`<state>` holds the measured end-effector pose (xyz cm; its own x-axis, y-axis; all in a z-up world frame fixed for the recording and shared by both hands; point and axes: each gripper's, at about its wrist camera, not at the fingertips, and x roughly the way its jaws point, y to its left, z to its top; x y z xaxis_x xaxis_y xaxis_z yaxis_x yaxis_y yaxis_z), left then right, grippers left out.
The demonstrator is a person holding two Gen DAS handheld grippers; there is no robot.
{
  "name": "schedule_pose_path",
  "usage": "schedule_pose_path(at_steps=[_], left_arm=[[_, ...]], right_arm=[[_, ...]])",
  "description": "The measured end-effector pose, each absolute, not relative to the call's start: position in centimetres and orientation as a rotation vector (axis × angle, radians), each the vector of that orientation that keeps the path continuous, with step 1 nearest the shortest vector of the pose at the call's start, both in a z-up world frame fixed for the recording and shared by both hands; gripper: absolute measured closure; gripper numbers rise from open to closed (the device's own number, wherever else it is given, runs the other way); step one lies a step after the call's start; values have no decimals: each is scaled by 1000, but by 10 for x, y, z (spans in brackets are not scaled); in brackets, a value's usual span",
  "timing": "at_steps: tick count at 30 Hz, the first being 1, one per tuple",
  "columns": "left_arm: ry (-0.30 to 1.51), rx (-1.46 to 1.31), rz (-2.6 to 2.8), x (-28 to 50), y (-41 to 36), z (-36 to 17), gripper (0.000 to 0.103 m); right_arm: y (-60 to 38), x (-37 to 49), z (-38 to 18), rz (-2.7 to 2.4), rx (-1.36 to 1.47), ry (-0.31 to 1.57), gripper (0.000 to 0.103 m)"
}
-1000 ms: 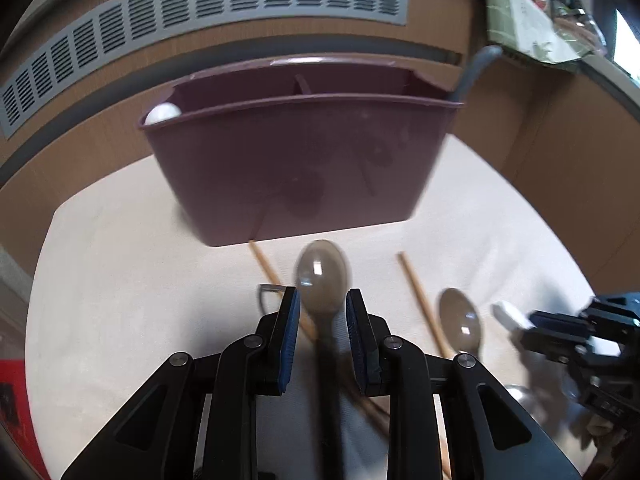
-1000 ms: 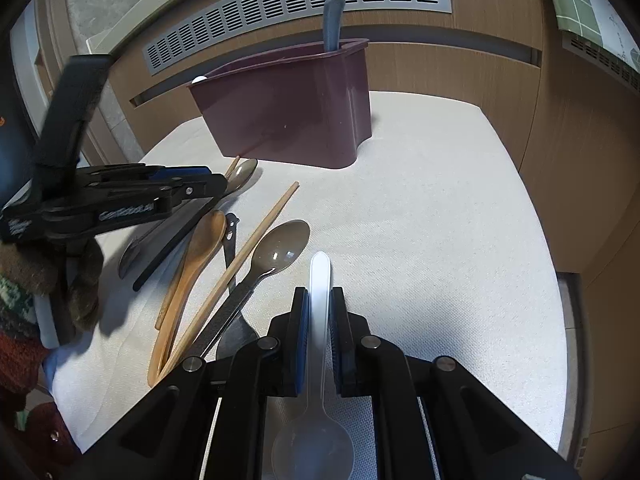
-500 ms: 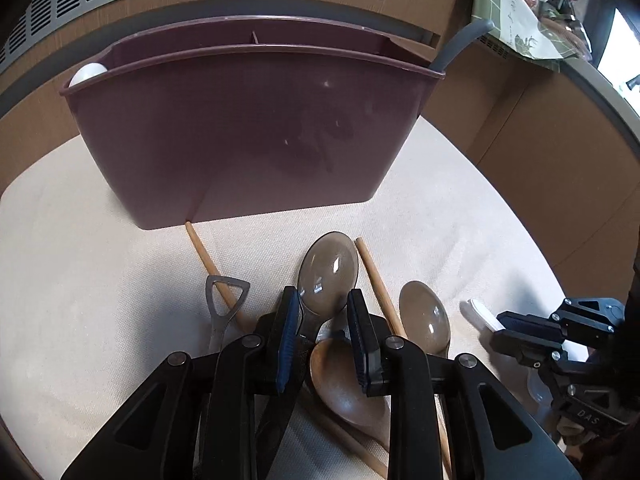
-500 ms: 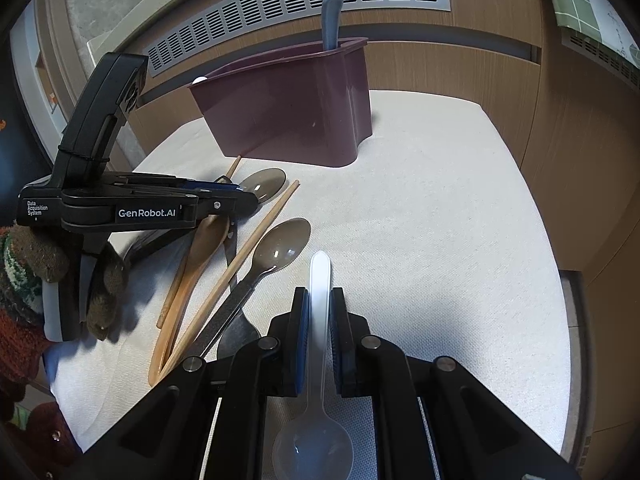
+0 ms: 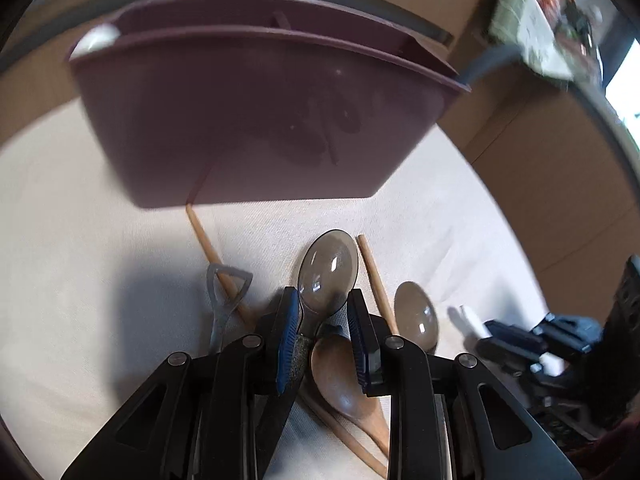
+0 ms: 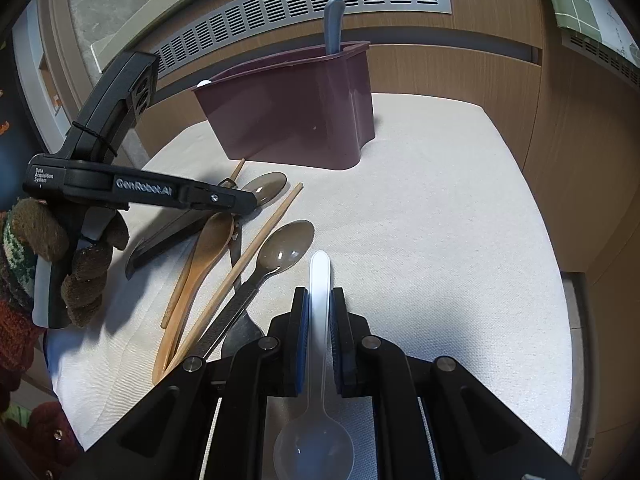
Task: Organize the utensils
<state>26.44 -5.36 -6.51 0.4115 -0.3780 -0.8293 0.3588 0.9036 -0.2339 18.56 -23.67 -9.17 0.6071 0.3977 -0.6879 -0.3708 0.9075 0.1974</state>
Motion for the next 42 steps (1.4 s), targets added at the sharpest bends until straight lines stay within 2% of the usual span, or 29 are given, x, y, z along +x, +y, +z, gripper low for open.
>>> schedule_pose_path(at_steps=[6,10,15,22,30,31,38,42], left_arm=[[982,258,-469,261,-91,-65,73],[1006,268,-482,268,-98,-64,68],[1011,344,-485,269,-110,-62,68],[1041,203,-438,287,-106,-59,72],[881,56,-428,254,-80,-31,73],[864,32,-423,248,-73,-27,98],[716,-112,-384,204,-23,4,100],[743,-108,-407,210,-16,-3,100]], right_arm=[[-237,186,-92,446,36,804,94],[-236,186,-92,446,37,803,94],[-236,185,-91,444,38,801,94],[-236,184,-89,438,25,799,94],[-237,181,-76,422,5,777,94],[-236,181,-74,422,2,773,94],[-228,180,-56,434,7,731,94],[-218,182,-50,426,-39,730,94]])
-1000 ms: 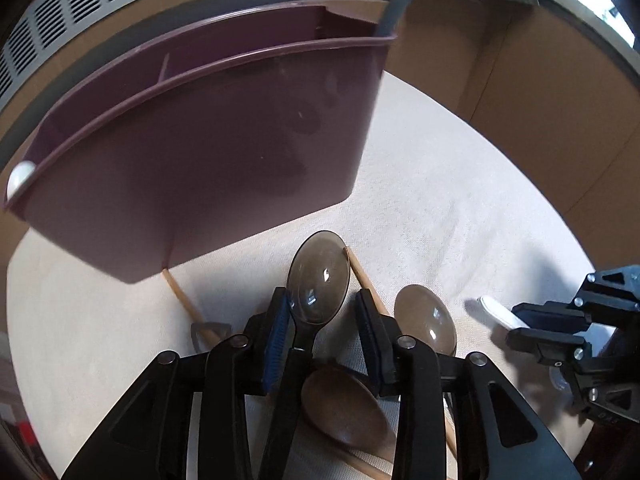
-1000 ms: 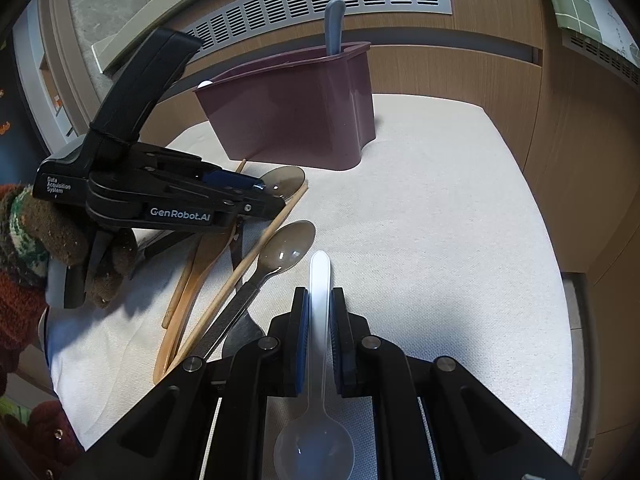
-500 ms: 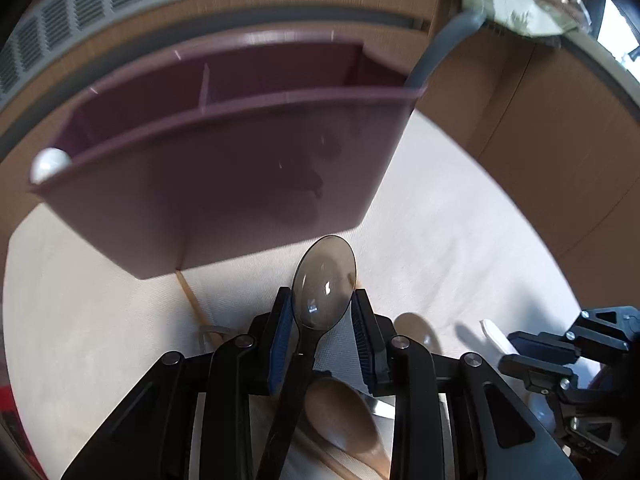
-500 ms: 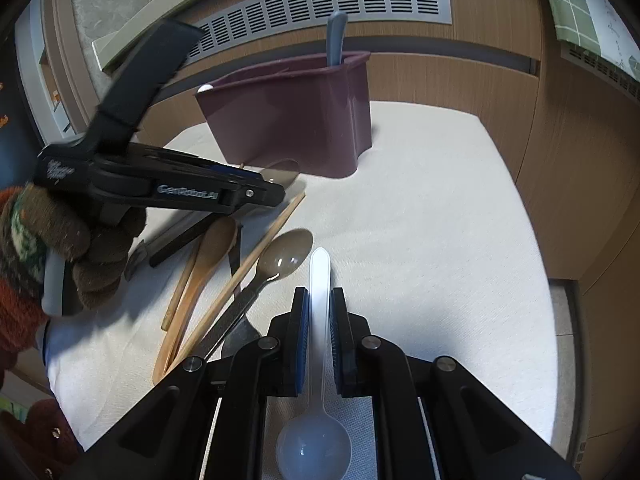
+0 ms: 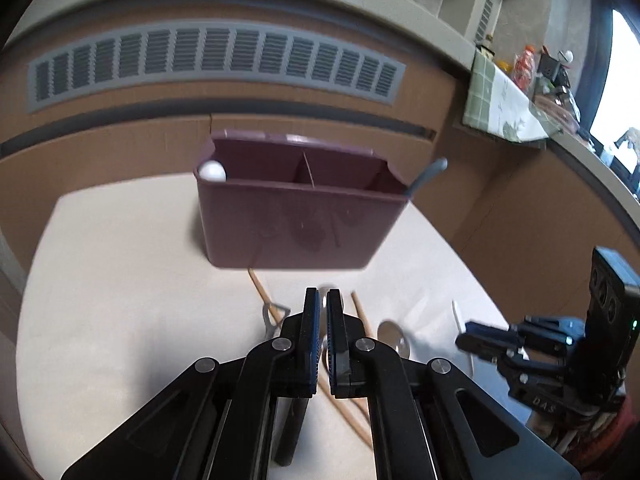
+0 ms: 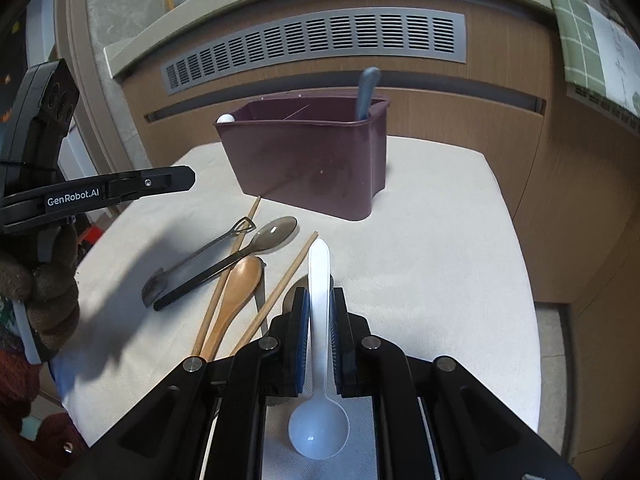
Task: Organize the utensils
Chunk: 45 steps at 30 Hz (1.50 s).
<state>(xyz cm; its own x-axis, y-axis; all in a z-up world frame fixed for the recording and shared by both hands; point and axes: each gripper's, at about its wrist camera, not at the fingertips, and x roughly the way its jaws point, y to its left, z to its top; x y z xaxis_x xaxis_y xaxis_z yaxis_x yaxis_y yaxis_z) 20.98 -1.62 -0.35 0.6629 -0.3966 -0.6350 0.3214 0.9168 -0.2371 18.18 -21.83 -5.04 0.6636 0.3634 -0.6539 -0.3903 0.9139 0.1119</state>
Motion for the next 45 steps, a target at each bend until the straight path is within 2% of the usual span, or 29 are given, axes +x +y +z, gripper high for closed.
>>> schedule_pose_path(at_steps=[6,7,8,10,14,21,23,25,26,34,45], left_arm=[[823,-73,-463,228,-31,-35,94],[832,-68,-452,234,-33,-39,86],[838,-61,-445,239,-35,-42,72],[887,-27,-452,254,-42,-53,58],[971,15,-506,267,-58,-66,58],[982,159,-443,284,-86,-67,58],[990,176,-421,285,-90,-66,61],[985,201,-384,283,-91,-65,70],[977,204,-361,280,-89,-63,69],[734,-107,-354,212,-25,1,69],[553,-160,-304,182,-3,56,70]], right_arm=[[-224,180,-51,386,-57,743,94],[-225,179,-52,383,-58,744,94],[-226,179,-53,383,-60,745,94],[-229,178,-56,385,-63,747,94],[-233,182,-61,390,-45,757,94],[-235,186,-70,394,-31,771,94],[-235,187,-69,384,-36,762,94],[-236,187,-65,381,-28,752,94],[-236,187,-64,379,-23,747,94],[-240,182,-38,396,54,649,94],[-222,185,-2,373,10,562,94]])
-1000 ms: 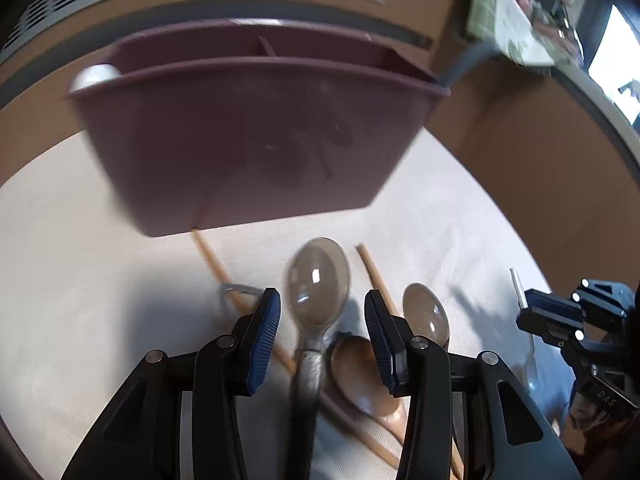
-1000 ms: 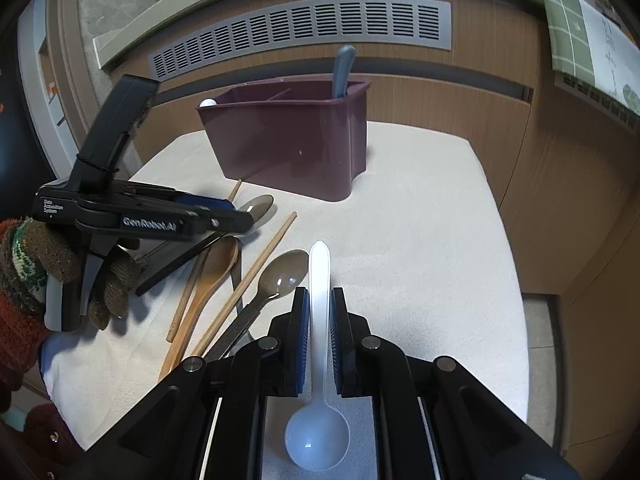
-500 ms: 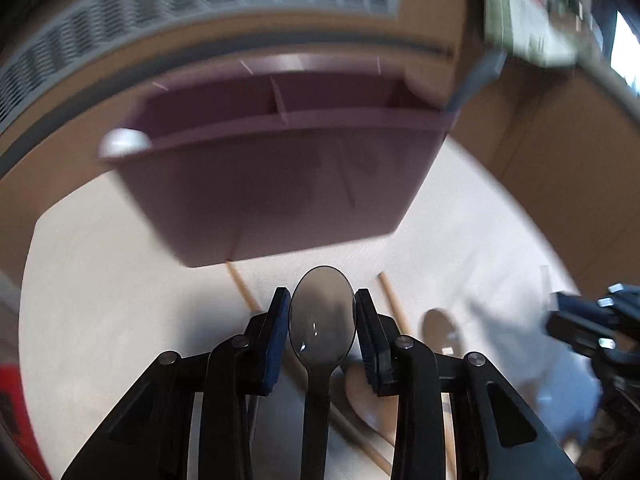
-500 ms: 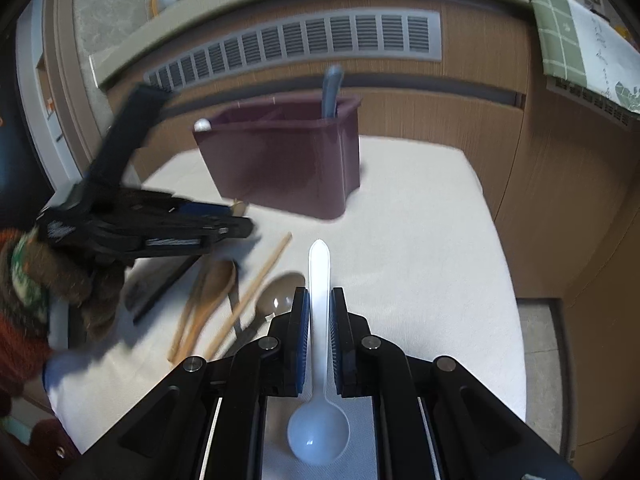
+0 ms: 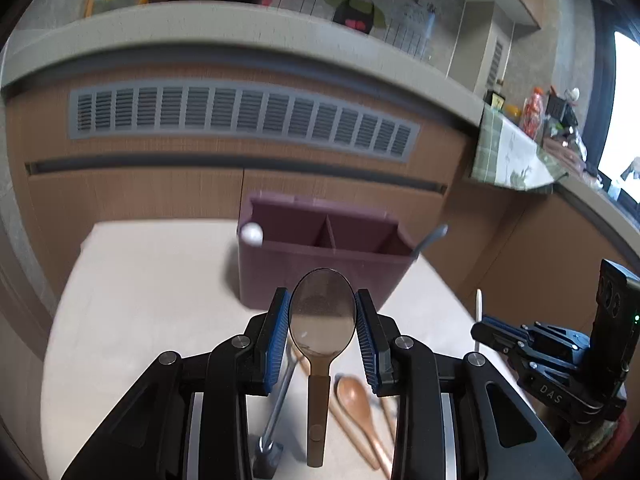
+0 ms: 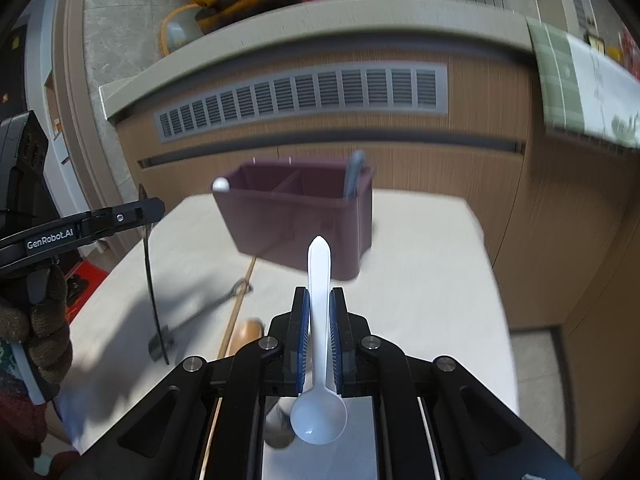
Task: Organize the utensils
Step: 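Carry both held spoons up over the maroon utensil holder, then lower both spoons into the maroon holder and open both grippers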
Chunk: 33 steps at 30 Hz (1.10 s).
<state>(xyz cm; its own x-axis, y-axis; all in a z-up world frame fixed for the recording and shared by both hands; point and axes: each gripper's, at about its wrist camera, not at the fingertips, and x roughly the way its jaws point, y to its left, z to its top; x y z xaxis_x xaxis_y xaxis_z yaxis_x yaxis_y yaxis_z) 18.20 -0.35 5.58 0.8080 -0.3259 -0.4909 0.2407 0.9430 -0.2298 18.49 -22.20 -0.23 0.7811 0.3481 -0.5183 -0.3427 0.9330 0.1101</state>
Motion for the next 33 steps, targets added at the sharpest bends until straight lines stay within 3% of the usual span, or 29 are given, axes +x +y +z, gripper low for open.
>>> schedule_pose_path(at_steps=[7,11,25,33], left_arm=[[152,-228,-324,193,9,189,69],[89,-275,-286,222,20,199,69],[238,-383,-255,317,31,108,69],[348,-362,-299,331,26,67,67]], right_arm=[[-208,186,144,393,-52,161,94],[-203,211,180,386,11,77,94],[-168,312,81,298,60,287,94],[-158,319,43,322,47,391,93]])
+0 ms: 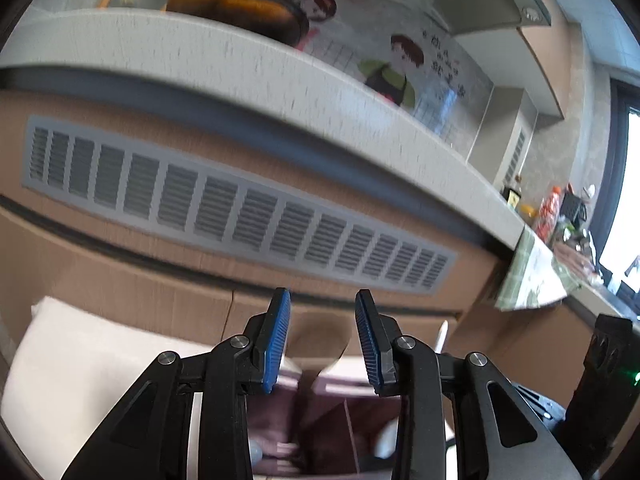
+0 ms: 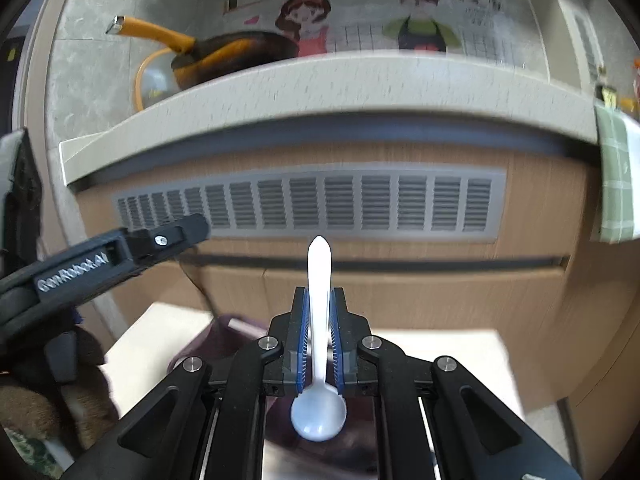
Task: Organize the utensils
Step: 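Lower both spoons into the maroon holder and open both grippers, then reach the right gripper down and grasp a wooden chopstick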
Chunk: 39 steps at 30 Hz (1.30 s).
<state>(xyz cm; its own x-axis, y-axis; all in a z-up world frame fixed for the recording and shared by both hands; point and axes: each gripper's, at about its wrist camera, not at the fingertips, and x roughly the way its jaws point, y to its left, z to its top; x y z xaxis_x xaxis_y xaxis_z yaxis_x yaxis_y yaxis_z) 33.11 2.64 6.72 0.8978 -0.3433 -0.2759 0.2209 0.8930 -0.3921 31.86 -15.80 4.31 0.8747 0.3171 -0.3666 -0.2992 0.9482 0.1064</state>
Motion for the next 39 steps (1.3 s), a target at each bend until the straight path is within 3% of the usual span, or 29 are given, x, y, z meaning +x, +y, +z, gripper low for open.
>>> schedule_pose_path(at_steps=[4,10,22,39], left_arm=[[354,-365,-308,314,33,67,57],[402,-344,-247,250,50,68,55],[701,-214,-142,151,57,-26,55],[797,-199,-176,150,46,-49,56]], right_arm=[[-169,301,45,336,70,427,91],[-197,242,51,350,46,396,84],[-185,177,-51,511,-27,705,83],[-145,185,-88,544,-100,850,83]])
